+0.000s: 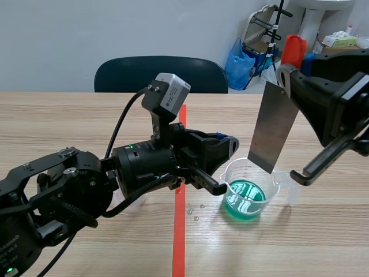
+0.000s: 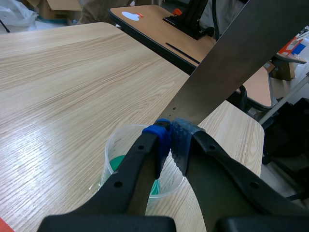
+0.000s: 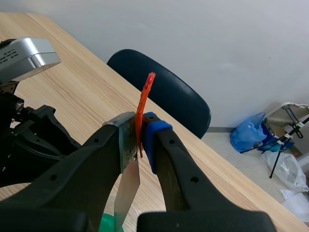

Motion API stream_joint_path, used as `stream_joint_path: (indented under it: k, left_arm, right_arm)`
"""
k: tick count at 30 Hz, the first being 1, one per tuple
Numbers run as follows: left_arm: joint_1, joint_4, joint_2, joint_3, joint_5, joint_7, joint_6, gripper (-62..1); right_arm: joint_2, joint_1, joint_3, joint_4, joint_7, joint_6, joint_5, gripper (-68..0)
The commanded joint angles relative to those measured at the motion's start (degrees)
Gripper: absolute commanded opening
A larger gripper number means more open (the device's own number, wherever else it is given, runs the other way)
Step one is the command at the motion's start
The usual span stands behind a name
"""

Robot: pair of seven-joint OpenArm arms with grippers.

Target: Do the redox reaction experiment

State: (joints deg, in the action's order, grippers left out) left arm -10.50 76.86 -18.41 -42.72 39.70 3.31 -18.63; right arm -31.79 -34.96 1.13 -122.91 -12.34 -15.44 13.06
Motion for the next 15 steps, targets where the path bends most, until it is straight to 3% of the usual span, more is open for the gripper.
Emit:
stream_joint_path:
  k: [1, 8, 15]
  left_arm:
    - [-0.81, 0.7, -0.02, 0.26, 0.33, -0.46, -0.31, -58.4]
    - [2.19, 0.85, -5.68, 3.26, 0.37, -2.84, -0.7, -58.3]
    - [16.11, 5.88, -16.68, 18.58, 0.02, -9.77, -6.03, -58.3]
  right_arm:
    - [-0.39, 0.39, 0.74, -1.44, -0.87, 0.39, 0.63, -66.2]
    - [-0.39, 0.39, 0.74, -1.44, -0.9, 0.39, 0.63, -66.2]
    - [-0.39, 0.39, 0.74, -1.44, -0.9, 0.39, 0.63, -66.2]
